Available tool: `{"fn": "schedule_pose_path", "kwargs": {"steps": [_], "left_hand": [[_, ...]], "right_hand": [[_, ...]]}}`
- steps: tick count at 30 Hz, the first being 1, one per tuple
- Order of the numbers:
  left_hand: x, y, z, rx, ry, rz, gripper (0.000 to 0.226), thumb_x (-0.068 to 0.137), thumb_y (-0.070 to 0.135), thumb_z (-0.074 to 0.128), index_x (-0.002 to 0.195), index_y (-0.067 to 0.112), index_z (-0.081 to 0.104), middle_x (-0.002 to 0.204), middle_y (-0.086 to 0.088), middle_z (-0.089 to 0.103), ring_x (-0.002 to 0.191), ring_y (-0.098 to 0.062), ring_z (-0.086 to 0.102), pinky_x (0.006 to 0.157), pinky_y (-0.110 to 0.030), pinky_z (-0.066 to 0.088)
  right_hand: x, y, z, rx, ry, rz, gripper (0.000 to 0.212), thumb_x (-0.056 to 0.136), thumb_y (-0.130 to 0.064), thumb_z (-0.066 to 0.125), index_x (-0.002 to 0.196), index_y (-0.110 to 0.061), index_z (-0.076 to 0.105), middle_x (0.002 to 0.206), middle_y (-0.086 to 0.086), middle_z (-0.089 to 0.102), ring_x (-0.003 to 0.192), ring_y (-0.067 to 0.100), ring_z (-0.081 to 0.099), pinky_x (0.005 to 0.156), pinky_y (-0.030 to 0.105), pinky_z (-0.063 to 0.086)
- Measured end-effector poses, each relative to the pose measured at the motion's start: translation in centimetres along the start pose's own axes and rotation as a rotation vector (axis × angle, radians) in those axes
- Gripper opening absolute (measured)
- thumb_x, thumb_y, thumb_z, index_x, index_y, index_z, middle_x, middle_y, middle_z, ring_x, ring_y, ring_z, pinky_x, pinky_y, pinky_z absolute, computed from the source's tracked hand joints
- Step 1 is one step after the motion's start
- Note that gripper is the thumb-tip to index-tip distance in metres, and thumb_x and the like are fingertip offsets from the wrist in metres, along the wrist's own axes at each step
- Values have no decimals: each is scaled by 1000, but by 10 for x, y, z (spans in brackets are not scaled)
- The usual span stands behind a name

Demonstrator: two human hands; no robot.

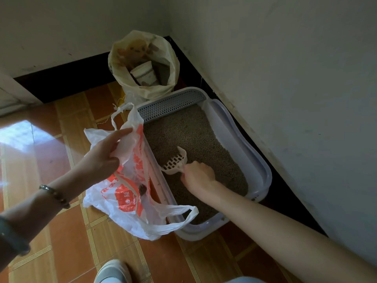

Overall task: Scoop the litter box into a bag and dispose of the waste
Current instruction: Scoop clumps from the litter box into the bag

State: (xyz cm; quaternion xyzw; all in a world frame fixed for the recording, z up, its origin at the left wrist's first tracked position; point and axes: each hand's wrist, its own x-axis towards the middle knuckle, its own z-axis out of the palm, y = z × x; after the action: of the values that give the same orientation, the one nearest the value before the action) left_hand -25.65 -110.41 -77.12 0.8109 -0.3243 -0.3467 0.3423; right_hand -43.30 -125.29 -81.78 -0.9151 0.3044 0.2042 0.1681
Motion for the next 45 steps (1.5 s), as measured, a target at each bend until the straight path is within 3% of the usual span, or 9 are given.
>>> {"fn": "schedule_pose_path", "kwargs": {"steps": [11, 13, 16, 19, 23, 28, 32, 38, 45], "left_hand": [[0, -5, -3, -13, -1, -10, 82, 77, -21, 39, 129, 42, 38, 129, -3, 42, 96, -21, 54, 71, -53, 57], [1, -5, -4, -21, 0, -9, 81, 78, -20, 39, 129, 42, 38, 130, -4, 42, 96, -21, 55, 71, -52, 57], [2, -4, -5, -30, 15, -4, 79, 78, -21, 38, 132, 37, 38, 128, -5, 43, 94, -21, 56, 61, -37, 56], [2, -5, -4, -31, 12, -25, 79, 79, -20, 39, 137, 33, 37, 129, -6, 42, 100, -25, 55, 55, -26, 53], [3, -10, -4, -29, -2, -50, 80, 80, -18, 39, 136, 38, 37, 132, -6, 41, 105, -29, 54, 58, -32, 56], [4, -9, -7, -55, -2, -69, 79, 81, -18, 39, 134, 40, 38, 134, -5, 40, 111, -29, 52, 63, -36, 59], [4, -5, -8, -49, 7, -76, 79, 81, -18, 40, 134, 40, 37, 132, -6, 40, 106, -27, 53, 52, -24, 52], [5, -3, -11, -41, 5, -67, 79, 80, -17, 39, 136, 38, 36, 132, -6, 40, 111, -30, 50, 53, -23, 52], [5, -3, -12, -11, 15, -56, 79, 80, -16, 38, 137, 38, 36, 128, -3, 40, 108, -28, 51, 58, -30, 57]], "right_hand": [[18, -4, 20, 441, -7, 45, 29, 96, -30, 42, 98, -5, 58, 84, 14, 65, 78, 30, 66, 62, 31, 50], [17, -1, 18, 483, 24, 40, 29, 96, -30, 44, 99, -5, 57, 90, 15, 65, 81, 30, 65, 63, 31, 47], [12, 6, 13, 489, 76, 26, 27, 96, -31, 45, 98, -6, 55, 92, 15, 65, 83, 30, 63, 64, 33, 45], [3, 17, 5, 479, 122, -19, 24, 95, -31, 45, 96, -9, 54, 85, 10, 65, 73, 24, 62, 62, 35, 48], [-10, 35, -6, 406, 208, -76, 22, 95, -32, 46, 96, -12, 54, 76, 3, 60, 61, 16, 57, 52, 30, 44], [-26, 49, -13, 320, 279, -103, 21, 95, -34, 45, 96, -15, 54, 74, -1, 60, 59, 13, 58, 53, 33, 51], [-32, 56, -15, 311, 293, -92, 22, 94, -36, 45, 97, -16, 54, 77, -1, 59, 60, 13, 57, 55, 35, 52], [-38, 61, -27, 274, 316, -106, 22, 95, -32, 46, 102, -13, 56, 75, -2, 56, 60, 9, 52, 49, 18, 35], [-42, 68, -34, 174, 346, -105, 23, 95, -34, 45, 103, -15, 56, 74, -3, 55, 60, 8, 50, 48, 17, 31]]}}
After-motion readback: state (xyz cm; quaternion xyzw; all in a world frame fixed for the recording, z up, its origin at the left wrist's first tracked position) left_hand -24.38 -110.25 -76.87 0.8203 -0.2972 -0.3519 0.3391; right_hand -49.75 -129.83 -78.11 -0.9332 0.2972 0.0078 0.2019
